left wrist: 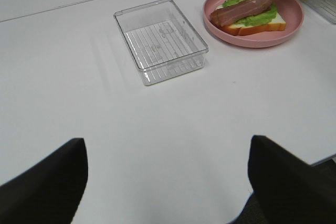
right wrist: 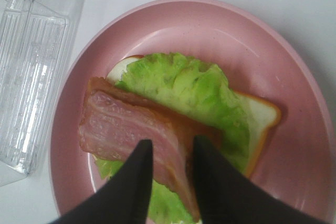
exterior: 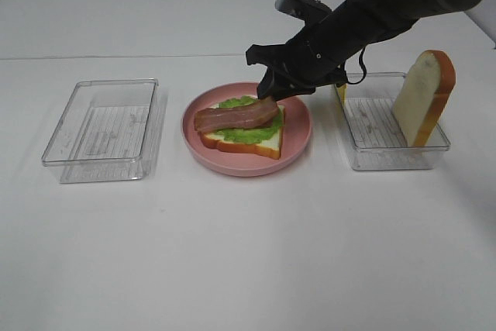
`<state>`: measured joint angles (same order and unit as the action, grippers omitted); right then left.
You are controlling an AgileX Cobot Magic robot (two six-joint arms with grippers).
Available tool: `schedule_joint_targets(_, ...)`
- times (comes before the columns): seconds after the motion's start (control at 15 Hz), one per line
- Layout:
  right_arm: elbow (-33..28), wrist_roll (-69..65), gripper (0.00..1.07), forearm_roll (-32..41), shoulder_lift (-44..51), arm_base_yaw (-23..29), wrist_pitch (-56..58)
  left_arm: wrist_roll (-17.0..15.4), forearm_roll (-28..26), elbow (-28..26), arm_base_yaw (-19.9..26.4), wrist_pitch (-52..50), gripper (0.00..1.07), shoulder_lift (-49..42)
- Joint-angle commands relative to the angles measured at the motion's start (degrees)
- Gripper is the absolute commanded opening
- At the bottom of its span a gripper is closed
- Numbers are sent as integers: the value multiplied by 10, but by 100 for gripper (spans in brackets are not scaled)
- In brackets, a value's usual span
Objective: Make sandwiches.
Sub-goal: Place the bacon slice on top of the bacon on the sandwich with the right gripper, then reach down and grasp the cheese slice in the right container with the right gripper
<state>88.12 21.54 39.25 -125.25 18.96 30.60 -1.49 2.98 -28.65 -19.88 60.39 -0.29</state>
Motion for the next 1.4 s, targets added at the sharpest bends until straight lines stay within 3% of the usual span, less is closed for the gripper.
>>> schedule_joint_targets(0.07,2,-3,67,-5,11,-2,0,-5,1,1,0,-6,79,-12)
schedule_joint_targets(0.13,2,3,73,-11,19,-2,0,-5,1,1,0,-6,79,-12)
schedule_joint_targets(0.4,2,-1,73,-41,54,-2,3,-5,1,1,0,-6,79,-12)
schedule_joint_targets(0.67,7,-129,73,-195,109,-3,33,-5,1,1,0,-6,79,-12)
schedule_joint_targets(0.8,44,-207,73,-308,109,-3,93,-5,1,1,0,-6,79,-12)
schedule_joint_targets(1.0,119,-241,73,-413,86,-4,172,-5,1,1,0,-6,79,-12)
schedule_joint_targets(1.2,172,-244,73,-411,49,-23,212,-5,1,1,0,-6,79,-12)
schedule_joint_targets(1.4,195,-241,73,-366,3,-66,215,-5,1,1,0,-6,79,-12)
